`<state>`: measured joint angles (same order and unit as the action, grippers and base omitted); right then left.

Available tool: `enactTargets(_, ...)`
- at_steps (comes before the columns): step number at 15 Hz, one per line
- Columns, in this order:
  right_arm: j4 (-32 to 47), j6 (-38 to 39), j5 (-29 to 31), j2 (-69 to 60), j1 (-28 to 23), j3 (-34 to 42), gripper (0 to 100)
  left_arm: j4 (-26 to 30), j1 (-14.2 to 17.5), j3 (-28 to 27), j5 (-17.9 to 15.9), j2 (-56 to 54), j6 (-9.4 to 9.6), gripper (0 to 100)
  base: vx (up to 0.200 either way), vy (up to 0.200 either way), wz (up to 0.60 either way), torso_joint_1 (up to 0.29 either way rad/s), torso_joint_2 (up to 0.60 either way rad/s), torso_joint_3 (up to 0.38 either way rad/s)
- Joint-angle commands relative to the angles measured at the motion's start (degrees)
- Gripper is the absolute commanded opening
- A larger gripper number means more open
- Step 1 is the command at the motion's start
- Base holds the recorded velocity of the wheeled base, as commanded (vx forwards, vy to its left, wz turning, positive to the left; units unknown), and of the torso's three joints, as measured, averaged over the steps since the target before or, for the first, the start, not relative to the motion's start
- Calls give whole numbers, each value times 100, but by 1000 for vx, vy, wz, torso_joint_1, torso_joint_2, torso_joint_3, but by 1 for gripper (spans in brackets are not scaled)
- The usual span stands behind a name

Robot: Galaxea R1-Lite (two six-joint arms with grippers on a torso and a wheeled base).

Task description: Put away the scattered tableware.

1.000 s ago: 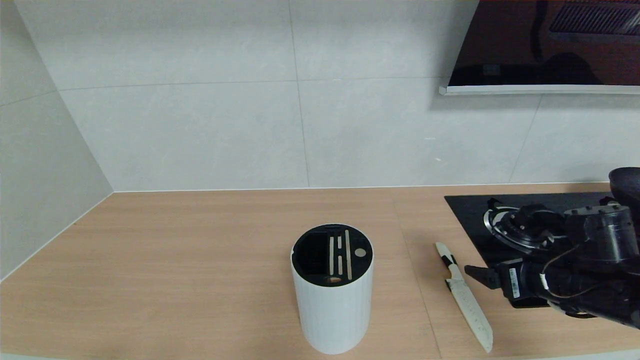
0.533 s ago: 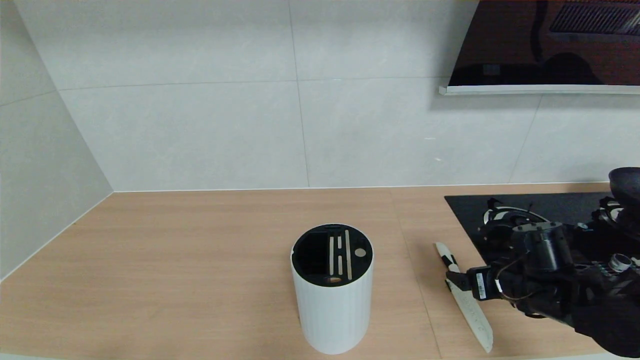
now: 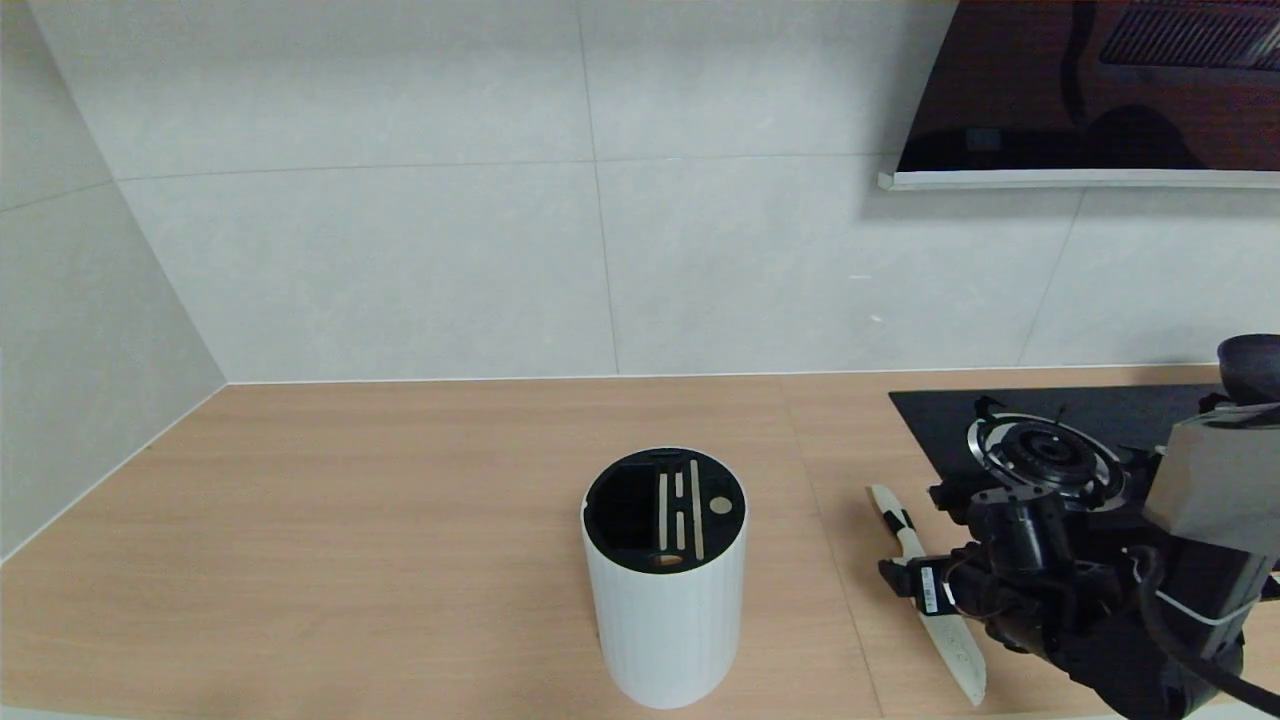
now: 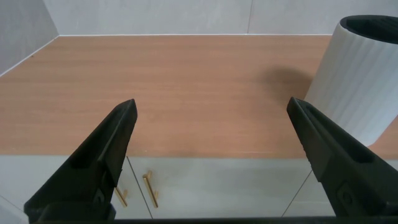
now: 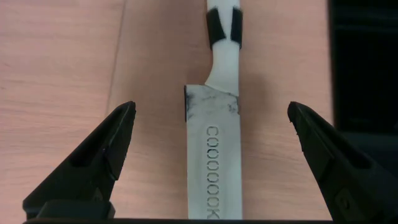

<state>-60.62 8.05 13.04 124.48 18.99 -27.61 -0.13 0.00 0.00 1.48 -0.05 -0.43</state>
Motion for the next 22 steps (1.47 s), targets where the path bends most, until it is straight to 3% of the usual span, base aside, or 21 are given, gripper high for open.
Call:
enactTargets(1, -55, 4, -4, 261, -45, -16, 100, -4, 0, 0, 2, 5, -1, 100, 0, 0, 0, 0, 0, 0)
enactTargets(4, -565, -22, -4, 507, -54, -7, 100, -4, 0, 0, 2, 5, -1, 100, 0, 0, 0, 0, 0, 0)
enactTargets(22, -565, -22, 5, 859, -71, -262, 100, -4, 0, 0, 2, 5, -1, 100, 0, 0, 0, 0, 0, 0)
